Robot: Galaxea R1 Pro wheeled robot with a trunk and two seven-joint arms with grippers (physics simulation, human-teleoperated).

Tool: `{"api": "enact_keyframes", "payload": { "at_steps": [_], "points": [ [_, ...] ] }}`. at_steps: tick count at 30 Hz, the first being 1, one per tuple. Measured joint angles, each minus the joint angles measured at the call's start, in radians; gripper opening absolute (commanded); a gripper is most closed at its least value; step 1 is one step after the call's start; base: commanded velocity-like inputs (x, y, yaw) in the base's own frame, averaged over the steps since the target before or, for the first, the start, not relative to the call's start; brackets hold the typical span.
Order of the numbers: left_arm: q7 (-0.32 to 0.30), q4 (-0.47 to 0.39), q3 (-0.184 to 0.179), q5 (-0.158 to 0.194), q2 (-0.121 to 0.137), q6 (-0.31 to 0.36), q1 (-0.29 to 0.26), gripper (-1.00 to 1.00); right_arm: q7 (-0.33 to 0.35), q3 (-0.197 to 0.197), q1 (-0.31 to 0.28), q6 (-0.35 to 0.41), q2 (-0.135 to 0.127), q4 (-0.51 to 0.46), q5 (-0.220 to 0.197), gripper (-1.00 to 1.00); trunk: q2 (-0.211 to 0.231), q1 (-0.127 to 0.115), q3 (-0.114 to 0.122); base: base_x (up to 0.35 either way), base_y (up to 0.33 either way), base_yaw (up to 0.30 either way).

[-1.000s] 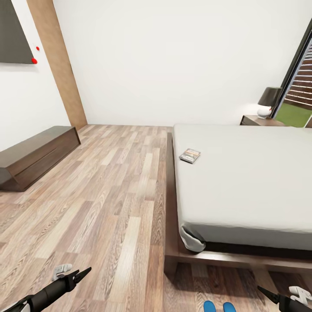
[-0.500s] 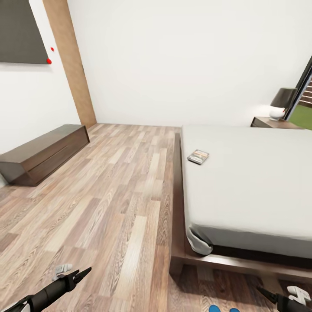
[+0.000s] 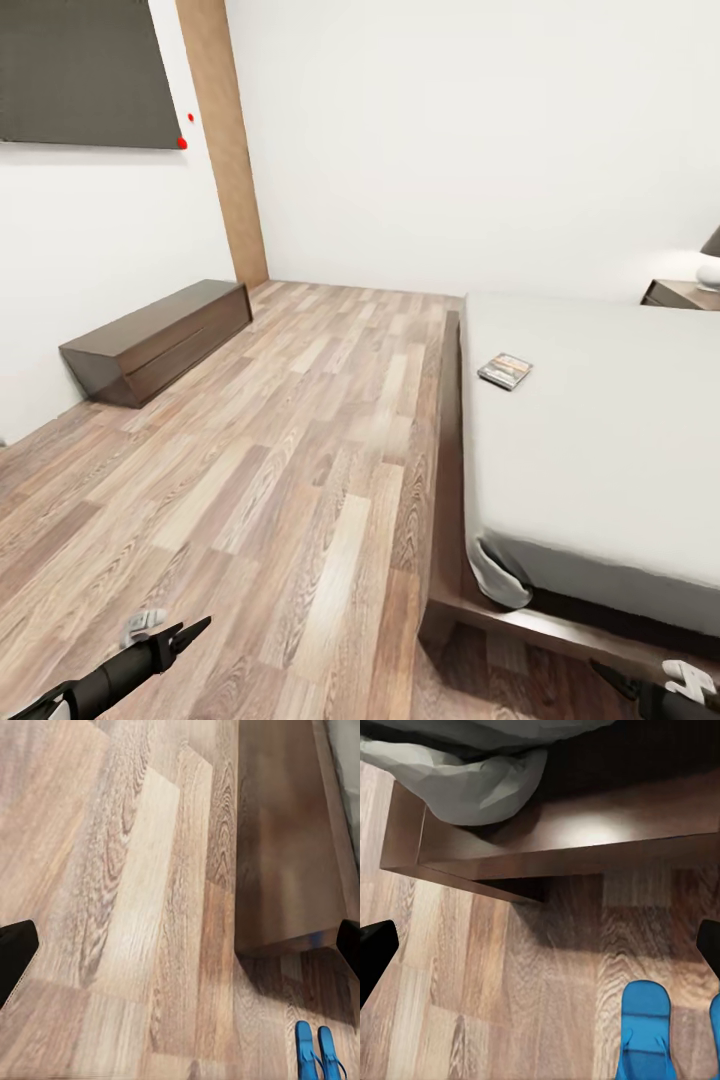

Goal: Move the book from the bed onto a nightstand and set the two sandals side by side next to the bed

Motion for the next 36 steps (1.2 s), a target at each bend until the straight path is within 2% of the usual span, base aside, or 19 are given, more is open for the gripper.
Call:
{"api": "enact_keyframes", "payload": {
  "at_steps": [10, 24, 36],
  "points": [
    [-0.001, 0.0, 0.0, 0.0, 0.001, 0.0, 0.0, 1.0, 0.0, 0.0, 0.001, 0.0, 0.0, 0.0, 0.0, 1.0, 0.0, 0.0, 0.0, 0.0, 0.008, 0.046],
    [-0.002, 0.0, 0.0, 0.0, 0.001, 0.001, 0.0, 1.0, 0.0, 0.0, 0.0, 0.0, 0.0, 0.0, 0.0, 1.0, 0.0, 0.0, 0.0, 0.0, 0.171, 0.017],
    [0.0, 0.0, 0.0, 0.0, 0.001, 0.0, 0.0, 1.0, 0.001, 0.0, 0.0, 0.0, 0.0, 0.0, 0.0, 1.0, 0.0, 0.0, 0.0, 0.0, 0.009, 0.252]
  ]
}}
